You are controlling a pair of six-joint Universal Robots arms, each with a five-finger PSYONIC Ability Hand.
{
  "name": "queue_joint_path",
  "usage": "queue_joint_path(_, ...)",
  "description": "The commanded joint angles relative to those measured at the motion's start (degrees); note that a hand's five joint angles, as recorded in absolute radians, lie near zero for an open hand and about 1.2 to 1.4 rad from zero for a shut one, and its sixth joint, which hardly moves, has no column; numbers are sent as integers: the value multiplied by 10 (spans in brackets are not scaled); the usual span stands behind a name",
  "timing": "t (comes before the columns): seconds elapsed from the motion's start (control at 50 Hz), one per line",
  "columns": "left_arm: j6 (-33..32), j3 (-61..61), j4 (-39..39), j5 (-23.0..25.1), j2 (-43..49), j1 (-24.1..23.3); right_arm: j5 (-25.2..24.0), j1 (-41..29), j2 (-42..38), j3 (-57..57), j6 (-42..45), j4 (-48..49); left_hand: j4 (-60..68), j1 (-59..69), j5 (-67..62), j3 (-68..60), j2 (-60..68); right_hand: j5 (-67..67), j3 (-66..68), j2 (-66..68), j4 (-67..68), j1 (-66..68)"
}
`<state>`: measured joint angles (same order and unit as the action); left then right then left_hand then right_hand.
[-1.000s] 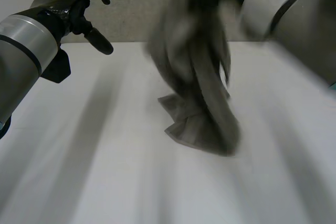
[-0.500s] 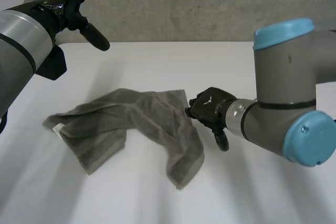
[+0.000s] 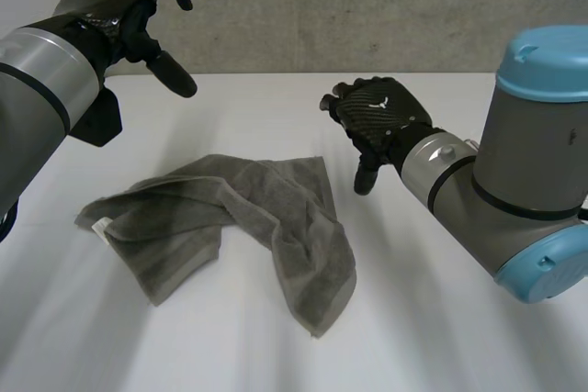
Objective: Fold the towel.
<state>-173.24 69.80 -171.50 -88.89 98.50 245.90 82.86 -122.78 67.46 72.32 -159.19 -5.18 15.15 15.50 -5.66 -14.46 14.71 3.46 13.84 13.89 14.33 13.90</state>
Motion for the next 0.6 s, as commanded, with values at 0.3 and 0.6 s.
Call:
queue_joint_path(0.3,-1,-1,-1,1,0,1,-30,-130,-314,-247,-103,25,-6,-9,11,-1,-1,-35,-38,-39,-43,-39)
queue_joint_path(0.6,-1,-1,-1,0,0,1,-3,-145,-494,-522,-107,-68,-4,-7,9,-3,0,415,411,411,406,411)
